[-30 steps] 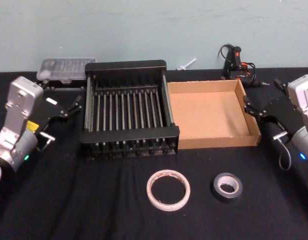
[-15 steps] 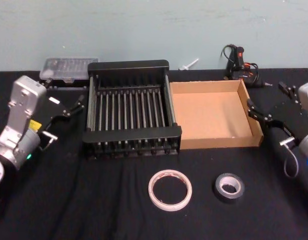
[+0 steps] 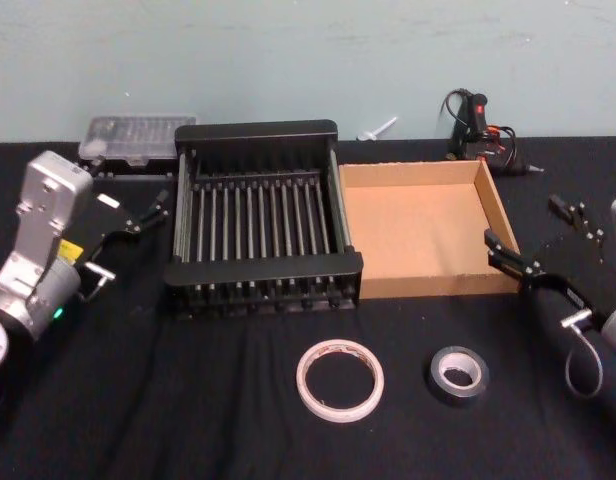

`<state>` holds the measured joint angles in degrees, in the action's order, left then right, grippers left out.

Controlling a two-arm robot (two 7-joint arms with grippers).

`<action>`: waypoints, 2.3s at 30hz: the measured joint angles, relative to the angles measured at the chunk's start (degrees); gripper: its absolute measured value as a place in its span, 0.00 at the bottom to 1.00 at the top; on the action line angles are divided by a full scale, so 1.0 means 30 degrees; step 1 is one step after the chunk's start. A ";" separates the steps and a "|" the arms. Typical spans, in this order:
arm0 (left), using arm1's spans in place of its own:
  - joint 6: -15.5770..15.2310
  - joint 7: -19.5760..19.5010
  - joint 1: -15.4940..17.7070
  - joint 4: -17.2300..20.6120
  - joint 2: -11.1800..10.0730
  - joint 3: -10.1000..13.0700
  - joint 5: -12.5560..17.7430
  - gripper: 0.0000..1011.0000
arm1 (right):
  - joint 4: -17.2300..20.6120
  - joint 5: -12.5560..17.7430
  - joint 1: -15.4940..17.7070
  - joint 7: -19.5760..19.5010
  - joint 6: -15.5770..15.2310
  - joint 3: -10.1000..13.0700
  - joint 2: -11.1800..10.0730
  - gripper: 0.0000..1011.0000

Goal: Pick up the white tape and place it into the black box , Pick up the silver tape and place it into the brown box.

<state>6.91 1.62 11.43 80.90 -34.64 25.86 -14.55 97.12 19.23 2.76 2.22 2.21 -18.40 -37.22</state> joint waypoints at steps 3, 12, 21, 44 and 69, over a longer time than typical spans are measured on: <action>0.0000 0.0000 -0.0001 0.0001 0.0001 0.0000 0.0001 0.99 | 0.0445 0.0316 0.0491 0.0294 -0.0212 0.0163 0.0012 0.99; 0.0000 0.0000 0.0000 0.0002 0.0000 0.0001 0.0000 0.99 | 0.1421 0.1115 0.1657 0.1260 -0.1237 0.0370 -0.0031 0.99; 0.0001 0.0001 0.0001 0.0002 0.0000 -0.0001 0.0000 0.99 | 0.2198 0.1408 0.2536 0.2095 -0.2930 0.0641 -0.0365 0.99; 0.0000 0.0000 0.0000 0.0002 0.0000 0.0000 0.0000 0.99 | 0.2660 0.1697 0.2929 0.3963 -0.6402 0.1126 -0.0467 0.99; 0.0000 0.0000 0.0000 0.0001 0.0000 -0.0001 0.0000 0.99 | 0.2147 0.0665 0.2381 0.4864 -0.8437 0.1344 0.0144 0.99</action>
<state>6.91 1.62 11.43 80.90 -34.64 25.86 -14.55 103.56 21.23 9.90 16.81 -23.10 -14.37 -36.79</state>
